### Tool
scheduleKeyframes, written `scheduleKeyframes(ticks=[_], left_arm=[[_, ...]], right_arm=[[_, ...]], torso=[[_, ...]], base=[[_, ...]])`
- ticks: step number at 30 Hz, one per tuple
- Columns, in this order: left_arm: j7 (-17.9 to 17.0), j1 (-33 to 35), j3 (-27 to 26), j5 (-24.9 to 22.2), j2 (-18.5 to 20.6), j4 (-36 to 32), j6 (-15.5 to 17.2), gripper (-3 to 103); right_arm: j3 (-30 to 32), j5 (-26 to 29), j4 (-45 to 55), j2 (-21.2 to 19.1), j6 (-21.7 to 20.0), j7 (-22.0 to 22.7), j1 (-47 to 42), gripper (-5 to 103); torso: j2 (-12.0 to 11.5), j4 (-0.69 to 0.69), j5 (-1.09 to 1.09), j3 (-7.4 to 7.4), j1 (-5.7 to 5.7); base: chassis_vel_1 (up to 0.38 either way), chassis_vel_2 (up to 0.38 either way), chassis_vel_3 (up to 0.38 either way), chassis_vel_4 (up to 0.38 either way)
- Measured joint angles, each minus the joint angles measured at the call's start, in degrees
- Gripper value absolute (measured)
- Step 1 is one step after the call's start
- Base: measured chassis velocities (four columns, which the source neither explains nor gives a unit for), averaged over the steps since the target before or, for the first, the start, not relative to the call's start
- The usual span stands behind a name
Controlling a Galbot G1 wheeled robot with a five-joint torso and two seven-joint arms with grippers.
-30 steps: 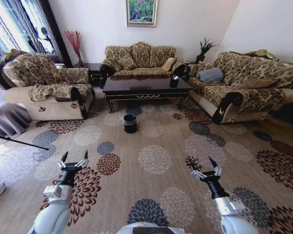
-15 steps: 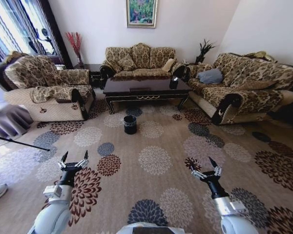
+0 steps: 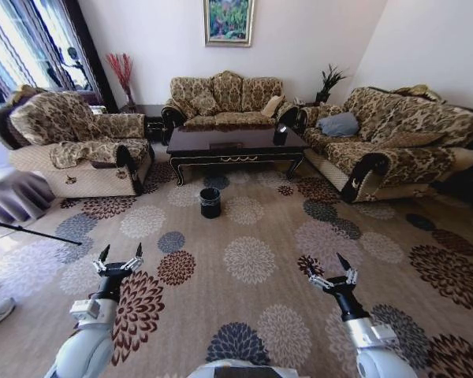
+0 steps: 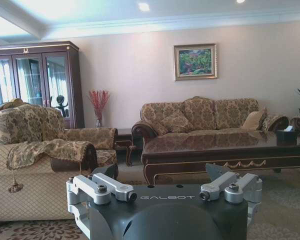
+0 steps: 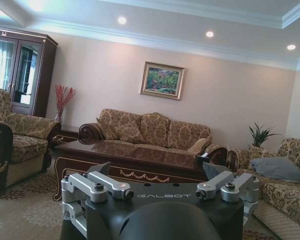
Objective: Move to the front of the table and pick up the trash from the floor, then place it into the trash bin.
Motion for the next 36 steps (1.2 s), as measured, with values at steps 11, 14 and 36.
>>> scheduleKeyframes(ticks=[11,14,36], left_arm=[[0.0,0.0,0.0,0.0,0.0,0.0,0.0,100],[0.0,0.0,0.0,0.0,0.0,0.0,0.0,100],[0.0,0.0,0.0,0.0,0.0,0.0,0.0,100]], right_arm=[[0.0,0.0,0.0,0.0,0.0,0.0,0.0,100],[0.0,0.0,0.0,0.0,0.0,0.0,0.0,100],[0.0,0.0,0.0,0.0,0.0,0.0,0.0,100]], torso=[[-0.3,0.00,0.00,-0.16,-0.12],[-0.4,0.00,0.00,-0.20,-0.15],[-0.7,0.00,0.00,-0.38,-0.30]], base=[[0.000,0.000,0.000,0.000],[0.000,0.000,0.000,0.000],[0.000,0.000,0.000,0.000]])
